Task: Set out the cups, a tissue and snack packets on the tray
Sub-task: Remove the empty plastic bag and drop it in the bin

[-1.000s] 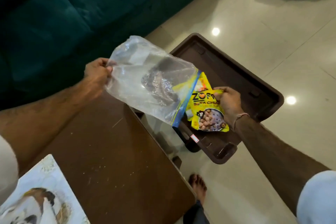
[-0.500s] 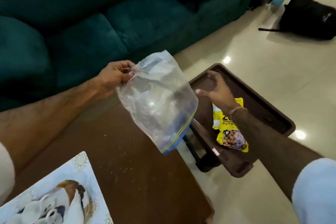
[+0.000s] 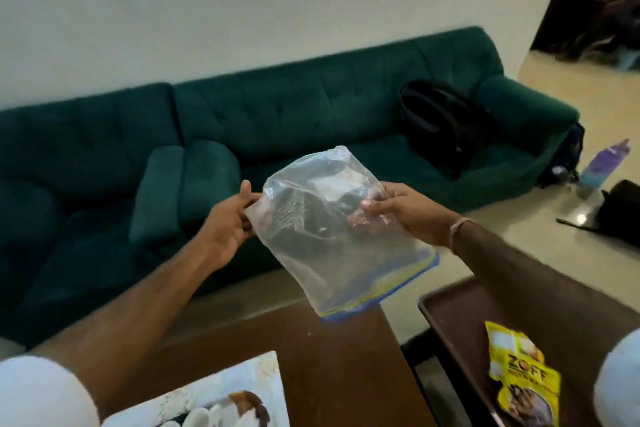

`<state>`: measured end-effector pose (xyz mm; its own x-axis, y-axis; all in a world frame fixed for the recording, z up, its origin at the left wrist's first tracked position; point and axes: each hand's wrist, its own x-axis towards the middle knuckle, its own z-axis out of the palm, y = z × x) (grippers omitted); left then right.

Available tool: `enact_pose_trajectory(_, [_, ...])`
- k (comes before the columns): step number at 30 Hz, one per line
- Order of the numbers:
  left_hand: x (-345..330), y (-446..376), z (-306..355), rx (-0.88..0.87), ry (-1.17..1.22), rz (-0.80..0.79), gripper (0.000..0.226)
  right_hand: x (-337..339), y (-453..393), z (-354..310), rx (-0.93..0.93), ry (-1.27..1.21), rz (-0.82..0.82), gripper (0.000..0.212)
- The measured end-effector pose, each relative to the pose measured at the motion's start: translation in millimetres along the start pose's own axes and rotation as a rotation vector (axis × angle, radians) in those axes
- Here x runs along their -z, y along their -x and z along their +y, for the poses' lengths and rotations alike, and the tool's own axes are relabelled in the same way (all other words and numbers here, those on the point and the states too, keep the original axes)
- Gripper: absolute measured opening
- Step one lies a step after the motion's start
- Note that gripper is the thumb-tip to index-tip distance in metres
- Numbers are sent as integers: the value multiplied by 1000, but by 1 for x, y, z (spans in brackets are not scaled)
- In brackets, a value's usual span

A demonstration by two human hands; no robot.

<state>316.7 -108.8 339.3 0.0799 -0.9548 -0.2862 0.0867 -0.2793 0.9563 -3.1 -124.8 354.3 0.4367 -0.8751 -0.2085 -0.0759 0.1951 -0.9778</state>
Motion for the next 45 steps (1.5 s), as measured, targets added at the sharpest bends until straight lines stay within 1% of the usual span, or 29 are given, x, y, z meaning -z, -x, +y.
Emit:
enact_pose_trajectory(3, [58, 35, 34, 2, 265, -8, 70, -59, -6, -73, 41, -126, -58, 18])
enact_pose_trajectory(4, [75, 48, 45, -13, 300, -27, 68, -78, -7, -95, 44, -149, -71, 14])
enact_pose_trajectory(6, [102, 75, 61, -40, 268, -74, 59, -114, -7, -132, 65, -166, -80, 17])
enact_pose_trajectory(8, [129, 102, 80, -91, 176, -55, 52, -154, -7, -164, 97, -142, -54, 27])
enact_pose_trajectory(9, [144, 114, 89, -121, 142, -6, 54, -174, -7, -178, 113, -112, -25, 34])
enact_pose_trajectory(11, [173, 136, 104, -184, 106, 124, 66, -210, -7, -202, 150, 1, 69, 52])
enact_pose_trajectory(13, [208, 158, 122, -240, 85, 247, 80, -250, -5, -223, 175, 131, 152, 74])
enact_pose_trajectory(14, [224, 170, 129, -272, 83, 299, 83, -270, -4, -231, 186, 170, 149, 83])
enact_pose_trajectory(15, [238, 180, 135, -306, 85, 344, 82, -285, -4, -237, 200, 203, 108, 85])
enact_pose_trajectory(17, [267, 203, 145, -357, 112, 426, 72, -317, -2, -250, 215, 314, -38, 77])
enact_pose_trajectory(20, [301, 241, 159, -417, 188, 507, 49, -361, -3, -266, 206, 499, -247, 56])
enact_pose_trajectory(23, [332, 287, 166, -481, 331, 547, 36, -407, -14, -277, 230, 512, -331, 33])
enact_pose_trajectory(25, [351, 319, 167, -519, 384, 535, 33, -435, -22, -282, 259, 512, -383, 26])
enact_pose_trajectory(27, [372, 350, 163, -498, 241, 636, 27, -465, -27, -287, 303, 568, -466, 27])
enact_pose_trajectory(29, [391, 377, 161, -428, -76, 823, 21, -494, -31, -290, 398, 663, -511, 27])
enact_pose_trajectory(31, [409, 399, 159, -355, -481, 1011, 28, -524, -30, -295, 490, 707, -546, 16])
enact_pose_trajectory(32, [416, 409, 161, -347, -660, 1052, 39, -539, -28, -298, 512, 705, -581, 10])
enact_pose_trajectory(33, [418, 417, 165, -351, -788, 1008, 54, -555, -25, -301, 518, 702, -624, 6])
enact_pose_trajectory(35, [415, 425, 178, -314, -875, 778, 80, -587, -15, -308, 529, 723, -734, 5])
enact_pose_trajectory(36, [413, 426, 183, -266, -898, 698, 83, -602, -10, -311, 551, 739, -802, 6])
enact_pose_trajectory(37, [413, 427, 187, -230, -928, 672, 79, -617, -4, -312, 584, 741, -862, 7])
enact_pose_trajectory(38, [415, 428, 189, -214, -939, 676, 66, -630, 0, -312, 629, 721, -882, 7])
enact_pose_trajectory(39, [418, 429, 190, -213, -895, 681, 51, -640, 3, -311, 686, 690, -855, 12])
enact_pose_trajectory(40, [425, 432, 188, -217, -797, 684, 38, -649, 2, -307, 744, 660, -786, 28])
enact_pose_trajectory(41, [433, 436, 184, -227, -668, 686, 28, -657, 0, -302, 773, 636, -690, 50])
enact_pose_trajectory(42, [442, 441, 180, -244, -544, 701, 25, -662, -2, -295, 754, 608, -593, 74])
enact_pose_trajectory(43, [450, 447, 174, -278, -425, 717, 24, -668, -4, -286, 686, 559, -526, 96])
enact_pose_trajectory(44, [458, 453, 169, -321, -304, 730, 25, -674, -6, -274, 578, 486, -512, 114])
enact_pose_trajectory(45, [465, 457, 164, -359, -185, 740, 26, -681, -7, -260, 433, 384, -553, 126])
